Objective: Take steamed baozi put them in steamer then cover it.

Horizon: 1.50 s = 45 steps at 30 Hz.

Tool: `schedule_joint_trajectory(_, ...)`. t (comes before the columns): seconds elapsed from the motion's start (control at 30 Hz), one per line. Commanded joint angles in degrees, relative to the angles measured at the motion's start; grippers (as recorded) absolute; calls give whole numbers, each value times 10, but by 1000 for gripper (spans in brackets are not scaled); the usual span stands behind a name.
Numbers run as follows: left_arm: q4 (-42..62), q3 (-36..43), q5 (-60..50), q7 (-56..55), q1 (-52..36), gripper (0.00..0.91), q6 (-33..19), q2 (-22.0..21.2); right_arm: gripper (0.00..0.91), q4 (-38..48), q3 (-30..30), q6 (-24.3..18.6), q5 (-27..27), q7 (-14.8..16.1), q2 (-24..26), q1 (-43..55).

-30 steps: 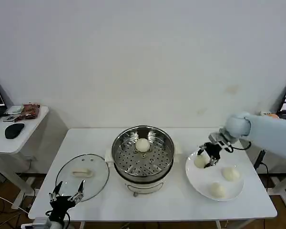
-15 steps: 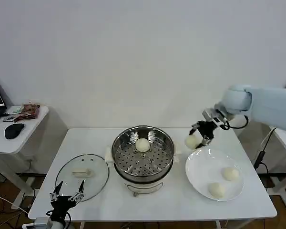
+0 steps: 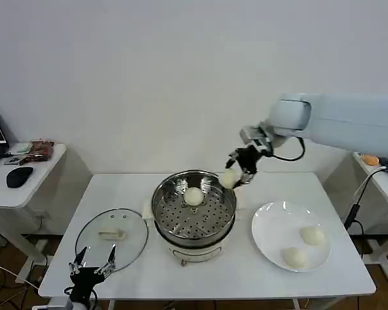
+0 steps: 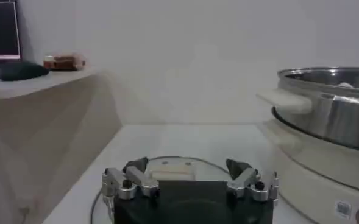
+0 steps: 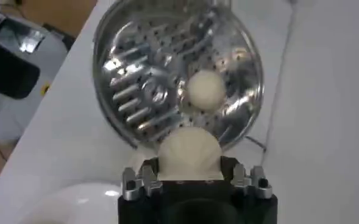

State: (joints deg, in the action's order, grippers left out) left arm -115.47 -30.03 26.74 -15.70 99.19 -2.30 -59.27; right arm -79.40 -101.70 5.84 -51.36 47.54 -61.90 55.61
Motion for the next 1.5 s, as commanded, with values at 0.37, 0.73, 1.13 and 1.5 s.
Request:
schedule_joint_trajectory(0.37,-4,3,0,-2,0,907,1,-1,665,58,24,65,-94,-63,-157,-76)
schedule_joint_trajectory(0.73,-11,3,2,-3,-3,907,3,-2,665,80,36,87,-98,-70,-186,-114)
schedule_joint_trajectory(1.13,-19,0,3,-4,2,907,4,-2,665,82,40,97,-83,-71,-190,-142)
schedule_joint_trajectory(1.5,-29,-1,3,-4,9,907,4,-4,665,90,41,101,-66,-74,-191,-159)
